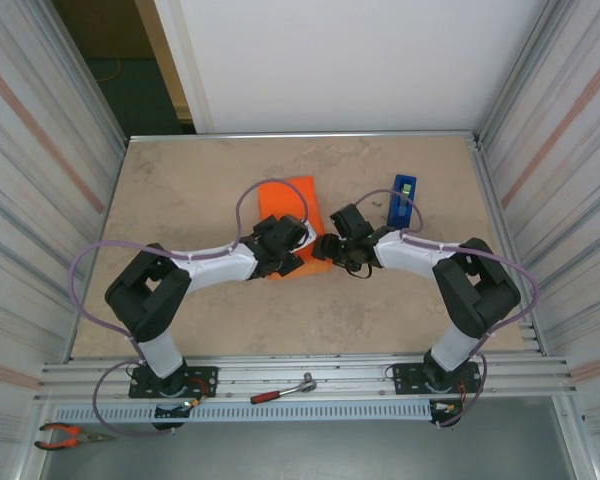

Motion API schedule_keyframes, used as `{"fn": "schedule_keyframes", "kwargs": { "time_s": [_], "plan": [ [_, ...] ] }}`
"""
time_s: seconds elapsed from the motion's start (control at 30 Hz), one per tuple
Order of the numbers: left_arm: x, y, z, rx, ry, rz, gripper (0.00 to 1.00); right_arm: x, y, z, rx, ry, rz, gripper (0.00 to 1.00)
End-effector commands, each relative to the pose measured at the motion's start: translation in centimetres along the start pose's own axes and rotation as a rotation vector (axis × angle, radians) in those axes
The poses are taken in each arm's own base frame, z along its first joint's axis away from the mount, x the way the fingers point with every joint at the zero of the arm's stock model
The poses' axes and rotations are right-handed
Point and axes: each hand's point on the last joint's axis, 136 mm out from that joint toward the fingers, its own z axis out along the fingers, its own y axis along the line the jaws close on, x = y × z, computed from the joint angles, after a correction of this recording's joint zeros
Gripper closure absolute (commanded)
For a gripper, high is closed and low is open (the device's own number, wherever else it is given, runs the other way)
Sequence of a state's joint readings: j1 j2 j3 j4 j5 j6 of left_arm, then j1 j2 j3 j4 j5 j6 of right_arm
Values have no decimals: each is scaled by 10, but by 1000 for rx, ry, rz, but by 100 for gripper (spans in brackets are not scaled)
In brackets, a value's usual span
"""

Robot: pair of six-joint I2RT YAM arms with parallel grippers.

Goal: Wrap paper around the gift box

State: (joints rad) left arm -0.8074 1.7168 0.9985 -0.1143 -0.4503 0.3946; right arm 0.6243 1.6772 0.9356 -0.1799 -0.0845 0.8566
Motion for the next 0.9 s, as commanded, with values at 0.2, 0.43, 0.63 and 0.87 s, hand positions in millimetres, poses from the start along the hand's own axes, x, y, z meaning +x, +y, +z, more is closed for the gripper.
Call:
{"fn": "schedule_keyframes", "kwargs": {
  "time_s": [0.2,0.43,0.63,0.87],
  "plan": [
    [-19,20,-43,95,-63,-72,1,-16,1,9,0,-7,36,31],
    [-1,17,-31,61,-25,-46,1,-15,-1,10,-1,-1,43,31],
    [7,21,-14,-16,2,-27,2,-12,-1,7,-6,4,41,31],
    [13,26,-1,-86,30,-7,3,-1,-4,-4,-8,-1,31,31]
  ]
}}
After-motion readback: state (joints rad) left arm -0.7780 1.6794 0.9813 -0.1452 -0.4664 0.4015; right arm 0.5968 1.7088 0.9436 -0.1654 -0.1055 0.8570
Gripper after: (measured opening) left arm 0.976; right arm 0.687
